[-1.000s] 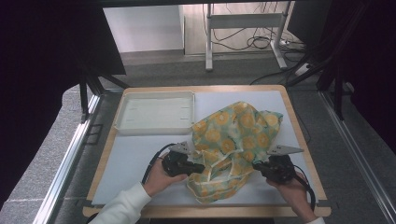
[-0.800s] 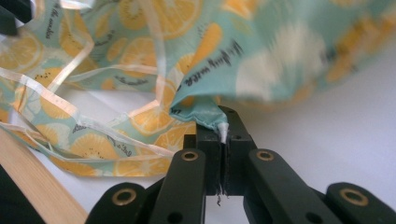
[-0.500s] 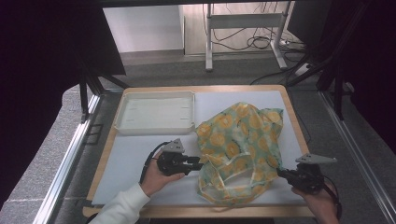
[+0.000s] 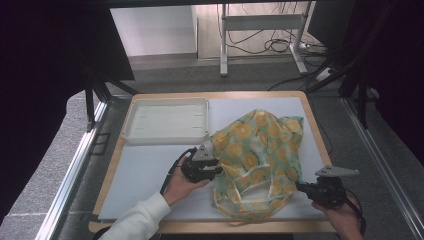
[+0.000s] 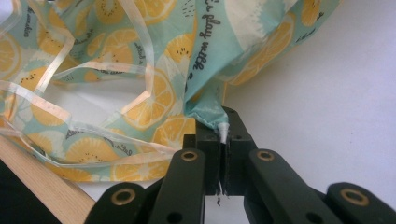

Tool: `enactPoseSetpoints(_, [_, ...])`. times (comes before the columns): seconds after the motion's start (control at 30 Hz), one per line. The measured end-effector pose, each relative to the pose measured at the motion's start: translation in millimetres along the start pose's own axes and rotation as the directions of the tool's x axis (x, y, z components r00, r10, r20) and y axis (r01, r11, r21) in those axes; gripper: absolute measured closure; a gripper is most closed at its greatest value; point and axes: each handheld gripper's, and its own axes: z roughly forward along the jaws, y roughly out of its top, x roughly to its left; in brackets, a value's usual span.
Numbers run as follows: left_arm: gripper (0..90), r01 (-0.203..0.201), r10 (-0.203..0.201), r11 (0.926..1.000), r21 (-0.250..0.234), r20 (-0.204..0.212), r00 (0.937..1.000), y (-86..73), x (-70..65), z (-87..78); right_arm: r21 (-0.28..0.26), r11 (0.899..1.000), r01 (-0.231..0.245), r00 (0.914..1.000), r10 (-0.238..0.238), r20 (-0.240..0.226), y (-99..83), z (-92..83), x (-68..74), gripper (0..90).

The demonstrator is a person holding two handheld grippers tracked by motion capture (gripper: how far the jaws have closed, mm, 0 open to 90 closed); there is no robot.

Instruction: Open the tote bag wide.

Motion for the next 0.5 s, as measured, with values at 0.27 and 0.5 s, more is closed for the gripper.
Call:
enactPoseSetpoints(0.27, [63.7, -0.041, 0.041, 0.9992, 0.0, 0.025, 0.9989, 3.7, -2.3, 3.7, 0.002, 1.0, -0.002, 1.0, 0.002, -0.005, 0.3, 1.2, -1.2, 87.0])
enactPoseSetpoints(0.5, [88.8, -0.052, 0.048, 0.9977, 0.044, 0.082, 0.9955, 7.8, -7.1, 11.7, -0.009, 1.0, -0.004, 1.0, 0.004, -0.009, 1.4, -0.6, -0.5, 87.0])
